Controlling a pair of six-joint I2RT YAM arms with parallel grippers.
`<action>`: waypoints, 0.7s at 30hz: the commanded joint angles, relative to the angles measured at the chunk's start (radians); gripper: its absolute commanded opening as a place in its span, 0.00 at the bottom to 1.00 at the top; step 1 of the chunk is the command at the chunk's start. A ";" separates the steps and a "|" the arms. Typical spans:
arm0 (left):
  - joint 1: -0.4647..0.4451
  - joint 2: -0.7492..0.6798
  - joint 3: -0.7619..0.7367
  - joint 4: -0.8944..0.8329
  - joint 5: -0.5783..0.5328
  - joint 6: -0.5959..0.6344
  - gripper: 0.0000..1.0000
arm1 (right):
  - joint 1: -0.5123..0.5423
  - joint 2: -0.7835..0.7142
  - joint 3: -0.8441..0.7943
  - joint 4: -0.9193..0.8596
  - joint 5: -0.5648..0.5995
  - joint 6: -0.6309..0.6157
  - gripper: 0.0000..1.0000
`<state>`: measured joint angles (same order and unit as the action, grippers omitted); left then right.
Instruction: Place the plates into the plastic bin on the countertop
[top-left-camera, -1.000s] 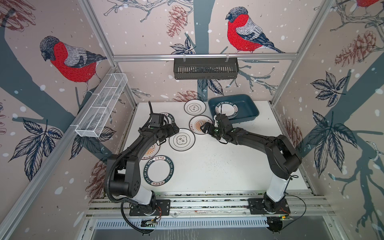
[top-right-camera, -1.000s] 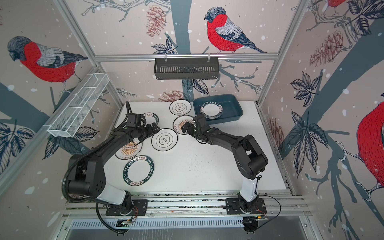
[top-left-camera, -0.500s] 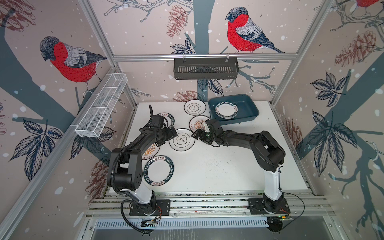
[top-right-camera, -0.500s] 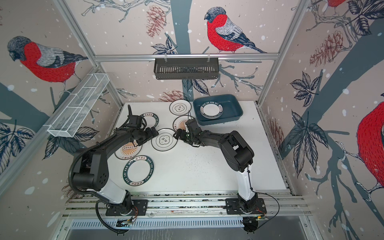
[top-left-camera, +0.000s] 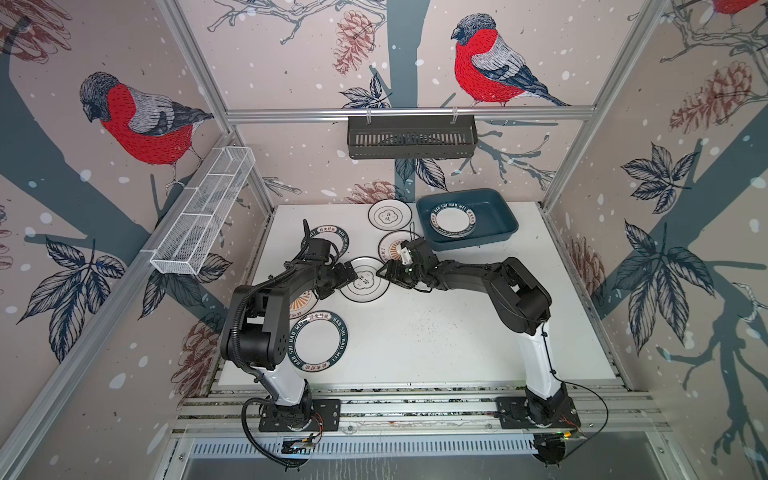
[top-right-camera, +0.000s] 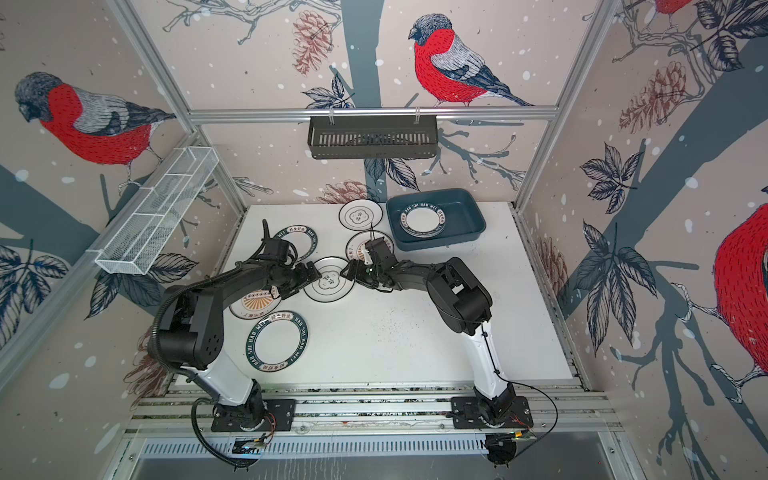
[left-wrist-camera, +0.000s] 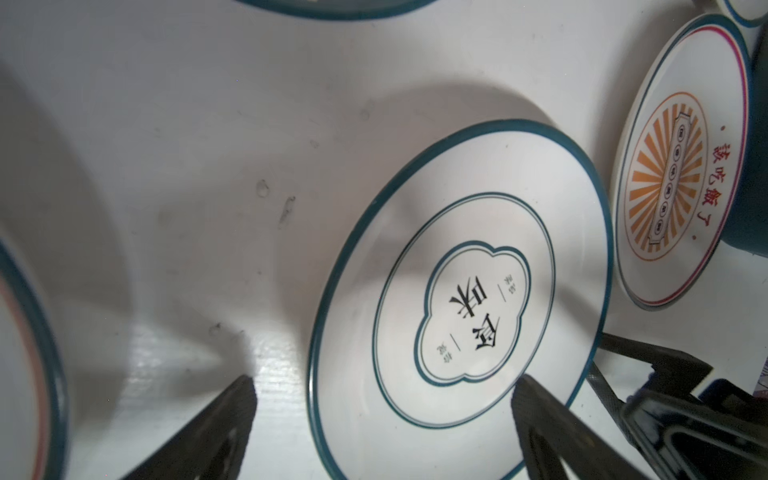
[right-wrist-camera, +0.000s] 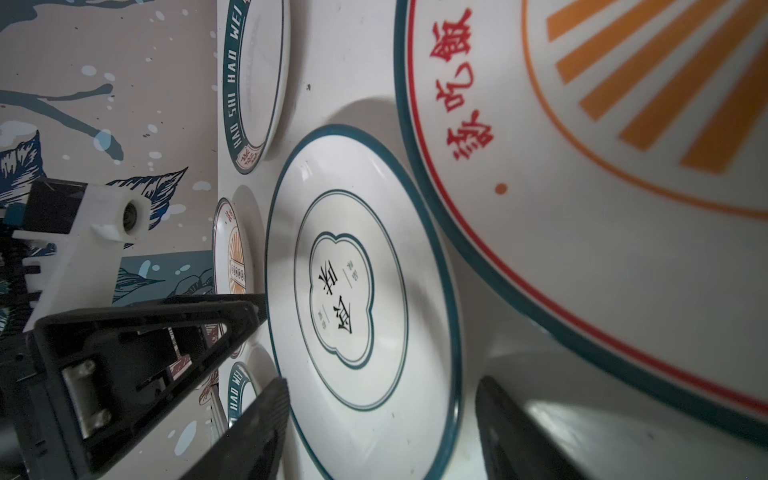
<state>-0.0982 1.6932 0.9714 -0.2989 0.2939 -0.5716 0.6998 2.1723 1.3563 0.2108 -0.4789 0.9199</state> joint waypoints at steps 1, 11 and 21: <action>0.003 0.011 -0.006 0.040 0.037 -0.012 0.96 | 0.004 0.013 0.018 0.034 -0.038 0.008 0.67; 0.003 -0.015 -0.039 0.072 0.066 -0.023 0.96 | 0.003 0.025 0.035 0.016 -0.052 0.004 0.28; 0.003 -0.038 -0.052 0.083 0.080 -0.029 0.96 | 0.003 0.015 0.049 -0.008 -0.046 -0.009 0.03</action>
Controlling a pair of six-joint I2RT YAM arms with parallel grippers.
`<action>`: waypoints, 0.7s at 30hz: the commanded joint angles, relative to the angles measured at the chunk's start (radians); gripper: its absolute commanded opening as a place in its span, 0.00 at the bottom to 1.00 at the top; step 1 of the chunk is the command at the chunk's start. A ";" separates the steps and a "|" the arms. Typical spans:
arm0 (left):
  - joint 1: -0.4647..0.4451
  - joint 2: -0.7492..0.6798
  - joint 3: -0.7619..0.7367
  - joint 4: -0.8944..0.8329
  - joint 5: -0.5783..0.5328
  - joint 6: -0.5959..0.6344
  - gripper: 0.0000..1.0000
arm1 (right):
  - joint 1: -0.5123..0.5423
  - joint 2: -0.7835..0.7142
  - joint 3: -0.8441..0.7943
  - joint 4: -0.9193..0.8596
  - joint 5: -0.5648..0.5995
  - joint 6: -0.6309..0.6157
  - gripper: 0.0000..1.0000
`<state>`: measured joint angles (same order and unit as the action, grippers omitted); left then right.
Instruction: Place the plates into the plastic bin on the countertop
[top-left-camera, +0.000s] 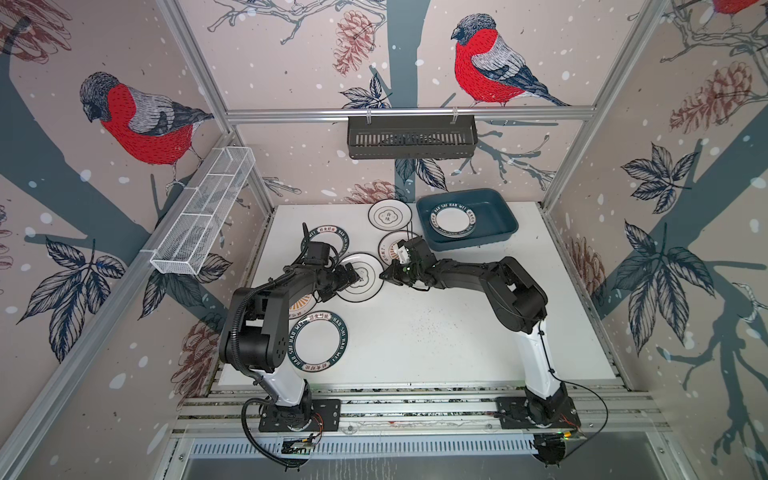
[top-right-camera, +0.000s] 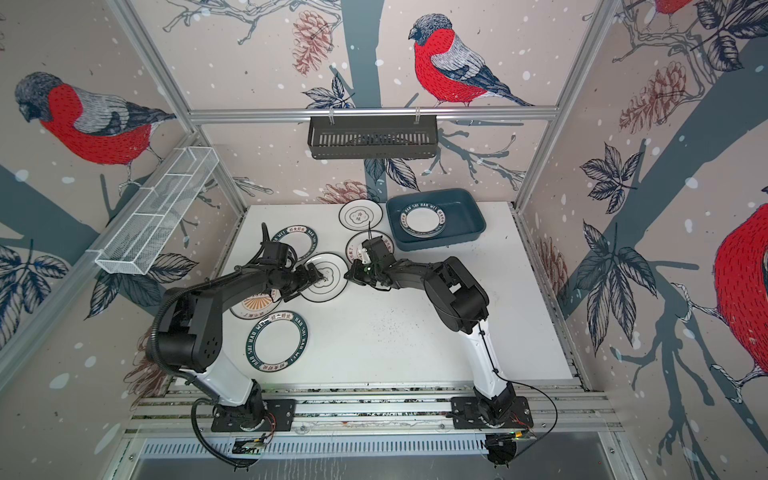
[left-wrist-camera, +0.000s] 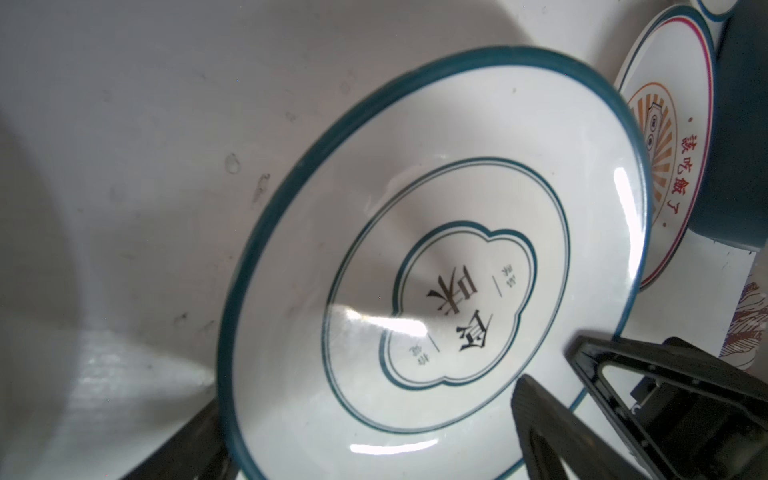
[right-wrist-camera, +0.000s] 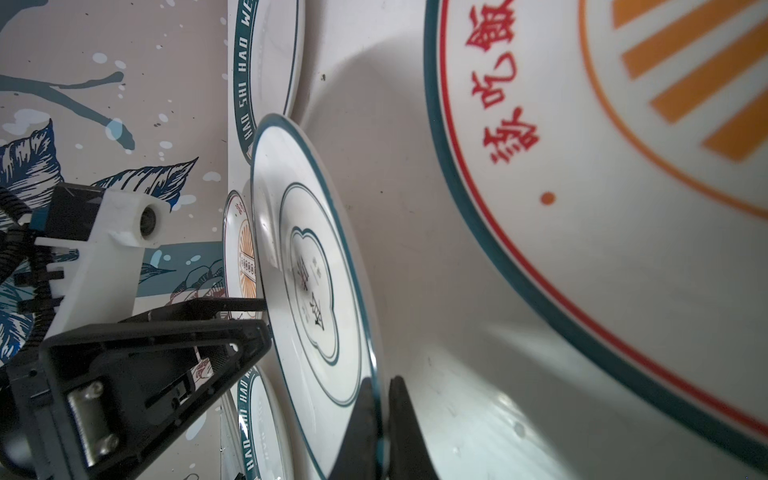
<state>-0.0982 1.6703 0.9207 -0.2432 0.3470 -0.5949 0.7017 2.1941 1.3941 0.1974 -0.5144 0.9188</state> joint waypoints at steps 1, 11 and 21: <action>0.002 -0.018 -0.002 0.025 0.026 -0.005 0.96 | 0.002 -0.010 0.012 0.002 -0.007 -0.009 0.03; 0.003 -0.126 0.118 -0.057 0.035 0.034 0.96 | -0.023 -0.103 0.019 -0.035 0.033 -0.017 0.02; 0.003 -0.156 0.274 -0.050 0.140 0.011 0.96 | -0.123 -0.231 0.041 -0.042 0.023 -0.017 0.02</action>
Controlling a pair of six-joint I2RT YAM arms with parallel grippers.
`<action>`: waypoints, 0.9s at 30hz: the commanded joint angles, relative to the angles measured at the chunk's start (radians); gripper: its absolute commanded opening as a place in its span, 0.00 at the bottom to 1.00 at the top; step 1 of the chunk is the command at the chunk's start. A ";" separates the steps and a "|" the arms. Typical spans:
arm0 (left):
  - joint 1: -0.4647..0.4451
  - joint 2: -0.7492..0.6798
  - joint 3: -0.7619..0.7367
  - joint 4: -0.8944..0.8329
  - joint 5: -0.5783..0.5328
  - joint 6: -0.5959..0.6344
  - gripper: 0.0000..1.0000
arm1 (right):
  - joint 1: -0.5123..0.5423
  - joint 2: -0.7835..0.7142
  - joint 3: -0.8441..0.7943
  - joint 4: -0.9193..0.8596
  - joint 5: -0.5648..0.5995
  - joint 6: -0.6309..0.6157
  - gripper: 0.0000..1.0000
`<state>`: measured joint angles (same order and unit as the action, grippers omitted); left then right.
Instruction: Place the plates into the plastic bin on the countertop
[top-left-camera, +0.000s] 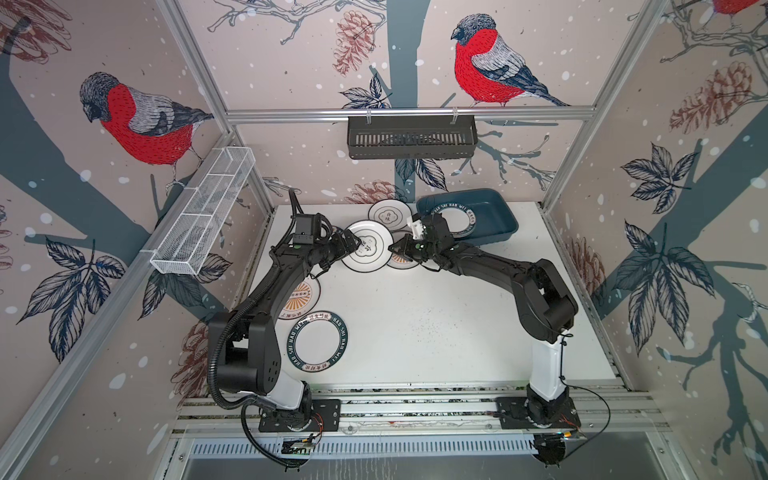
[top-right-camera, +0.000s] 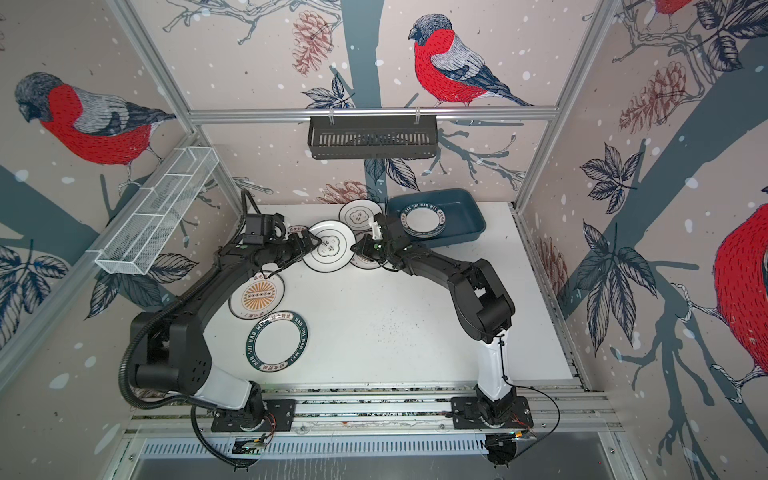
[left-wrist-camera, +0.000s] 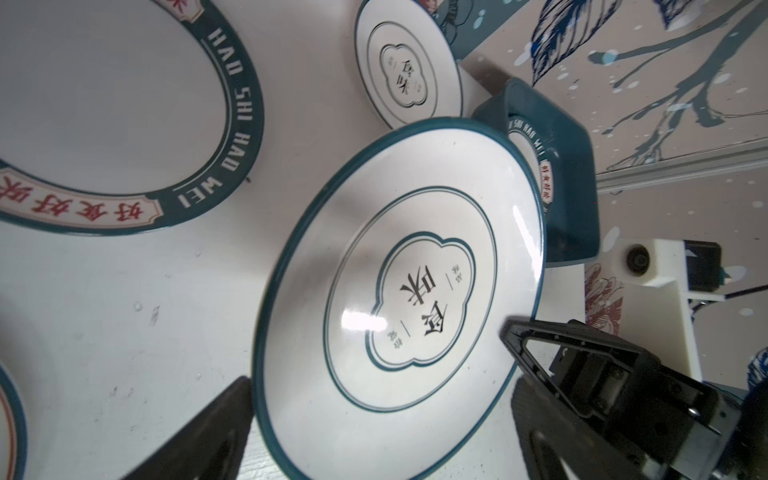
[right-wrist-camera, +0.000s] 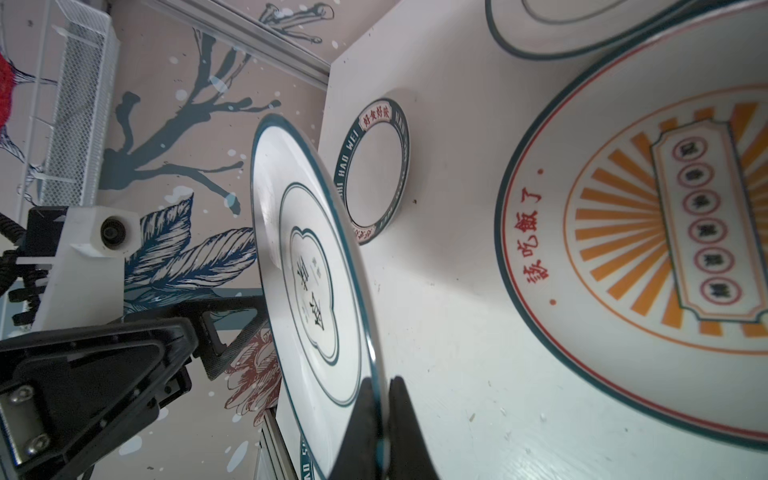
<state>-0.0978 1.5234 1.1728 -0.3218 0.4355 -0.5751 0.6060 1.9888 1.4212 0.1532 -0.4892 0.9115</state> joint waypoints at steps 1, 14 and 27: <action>0.002 -0.011 0.028 0.039 0.058 -0.013 0.96 | -0.042 -0.032 0.017 -0.002 -0.007 -0.010 0.02; -0.143 0.144 0.265 0.134 0.088 0.029 0.96 | -0.264 -0.048 0.154 -0.185 -0.028 -0.050 0.02; -0.300 0.457 0.605 0.177 0.201 0.086 0.96 | -0.480 -0.005 0.185 -0.233 0.032 -0.015 0.02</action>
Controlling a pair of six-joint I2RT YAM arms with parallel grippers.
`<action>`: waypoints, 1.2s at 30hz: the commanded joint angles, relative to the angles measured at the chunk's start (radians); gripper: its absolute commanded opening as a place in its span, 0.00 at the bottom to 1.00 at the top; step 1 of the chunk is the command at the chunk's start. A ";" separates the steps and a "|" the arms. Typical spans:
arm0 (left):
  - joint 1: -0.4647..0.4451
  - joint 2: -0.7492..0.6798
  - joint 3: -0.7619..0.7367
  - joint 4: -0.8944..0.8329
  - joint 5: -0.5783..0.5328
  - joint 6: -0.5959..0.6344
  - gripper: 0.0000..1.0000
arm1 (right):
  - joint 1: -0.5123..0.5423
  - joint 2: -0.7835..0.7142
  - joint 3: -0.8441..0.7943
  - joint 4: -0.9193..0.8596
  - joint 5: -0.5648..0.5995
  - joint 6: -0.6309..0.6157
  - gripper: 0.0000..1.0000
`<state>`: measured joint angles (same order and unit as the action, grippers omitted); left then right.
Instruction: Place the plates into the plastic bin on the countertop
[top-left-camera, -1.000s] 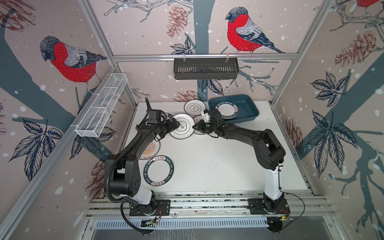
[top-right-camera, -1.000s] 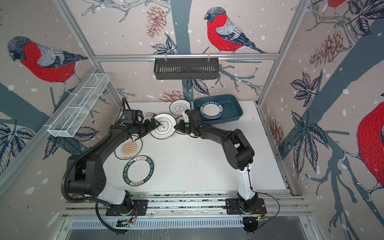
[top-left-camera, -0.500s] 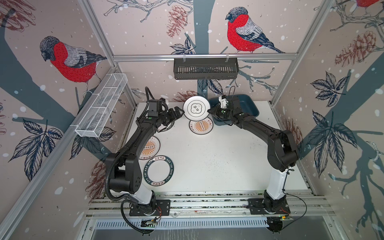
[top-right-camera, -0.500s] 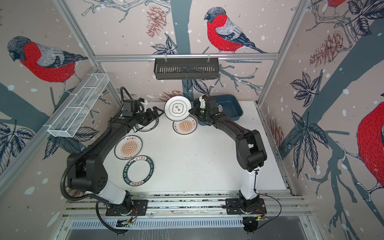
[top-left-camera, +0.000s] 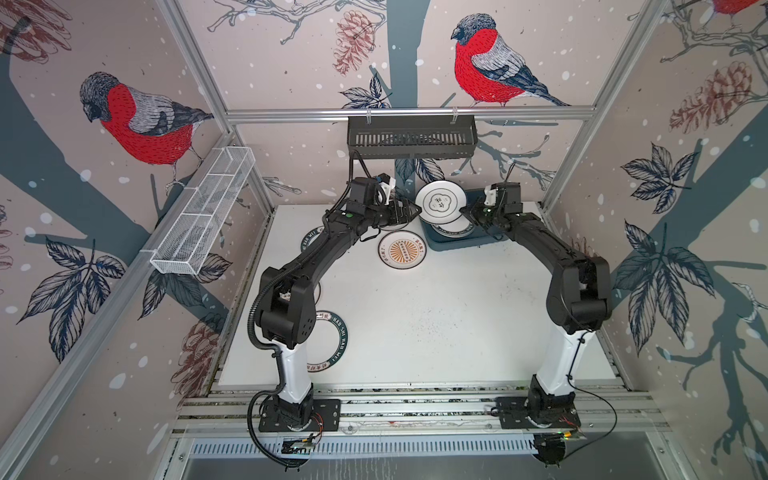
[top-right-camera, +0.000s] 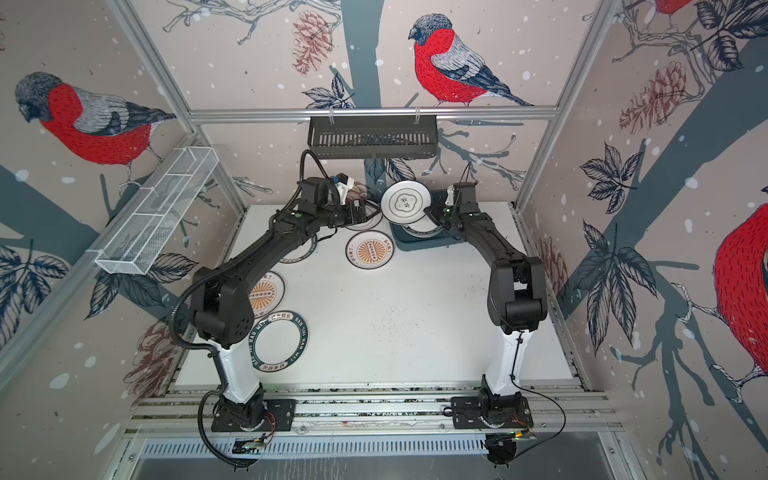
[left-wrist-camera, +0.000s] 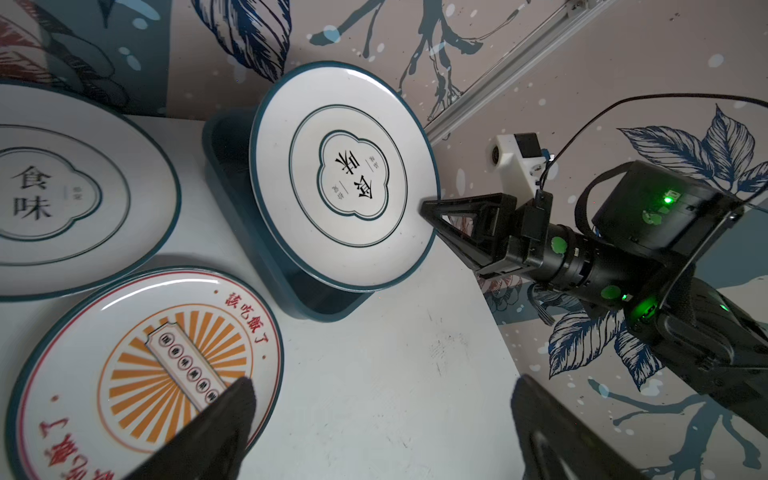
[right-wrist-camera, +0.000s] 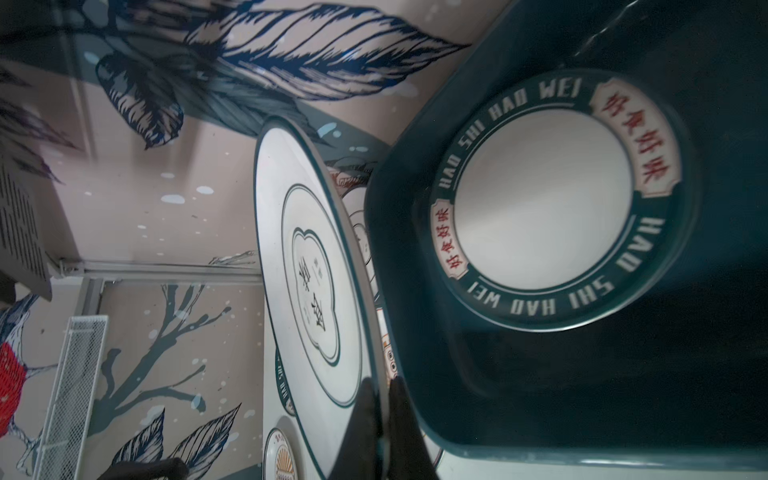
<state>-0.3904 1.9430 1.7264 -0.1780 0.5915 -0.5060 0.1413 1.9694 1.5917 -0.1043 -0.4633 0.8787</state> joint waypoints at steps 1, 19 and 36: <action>-0.012 0.051 0.071 0.028 0.043 0.024 0.96 | -0.025 0.025 0.020 0.022 0.011 0.022 0.02; -0.015 0.217 0.270 -0.056 -0.036 0.089 0.96 | -0.079 0.253 0.164 0.000 0.077 0.087 0.02; 0.007 0.253 0.282 -0.014 -0.017 0.036 0.96 | -0.075 0.337 0.242 -0.066 0.099 0.076 0.05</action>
<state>-0.3828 2.1887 1.9995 -0.2287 0.5564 -0.4519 0.0631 2.3051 1.8221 -0.1707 -0.3782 0.9771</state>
